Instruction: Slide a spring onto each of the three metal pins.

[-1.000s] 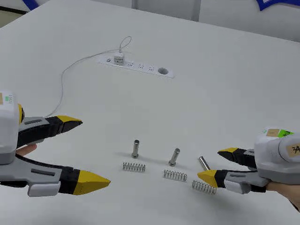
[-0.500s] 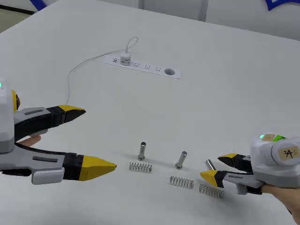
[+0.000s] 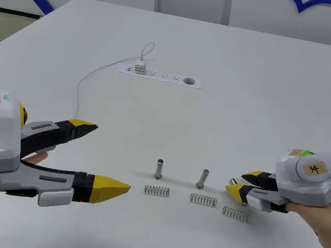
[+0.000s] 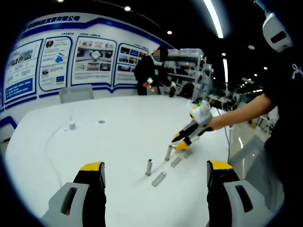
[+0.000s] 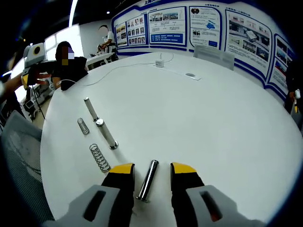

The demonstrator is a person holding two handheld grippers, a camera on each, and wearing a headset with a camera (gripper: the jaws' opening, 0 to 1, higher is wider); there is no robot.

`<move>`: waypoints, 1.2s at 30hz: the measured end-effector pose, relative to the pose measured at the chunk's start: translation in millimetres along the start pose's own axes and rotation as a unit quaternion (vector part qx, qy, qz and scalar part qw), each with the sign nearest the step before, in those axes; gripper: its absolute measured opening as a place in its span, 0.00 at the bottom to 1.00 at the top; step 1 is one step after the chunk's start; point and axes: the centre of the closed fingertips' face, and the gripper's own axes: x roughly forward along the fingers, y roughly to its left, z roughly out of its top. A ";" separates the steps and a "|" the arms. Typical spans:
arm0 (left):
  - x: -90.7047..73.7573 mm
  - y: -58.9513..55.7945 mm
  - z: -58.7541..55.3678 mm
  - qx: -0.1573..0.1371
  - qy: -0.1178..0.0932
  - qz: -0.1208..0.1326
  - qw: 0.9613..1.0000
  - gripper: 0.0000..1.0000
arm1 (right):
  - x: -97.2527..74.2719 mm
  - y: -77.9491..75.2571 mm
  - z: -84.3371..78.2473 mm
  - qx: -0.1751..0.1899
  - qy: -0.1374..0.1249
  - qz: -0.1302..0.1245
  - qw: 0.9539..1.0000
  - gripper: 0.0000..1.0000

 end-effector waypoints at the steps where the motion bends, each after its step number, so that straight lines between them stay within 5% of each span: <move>1: -0.3 -0.1 -0.4 0.000 0.000 0.000 1.000 0.91 | 0.4 0.6 0.0 0.000 0.000 0.000 1.000 0.30; 16: -1.2 4.9 -2.8 -0.003 -0.001 0.009 1.000 0.87 | 7.3 -0.5 -5.6 -0.018 0.023 -0.015 0.999 0.25; 36: 1.9 1.4 -1.5 -0.009 -0.003 0.002 1.000 0.87 | 6.2 4.1 -5.6 0.008 0.025 -0.022 0.999 0.13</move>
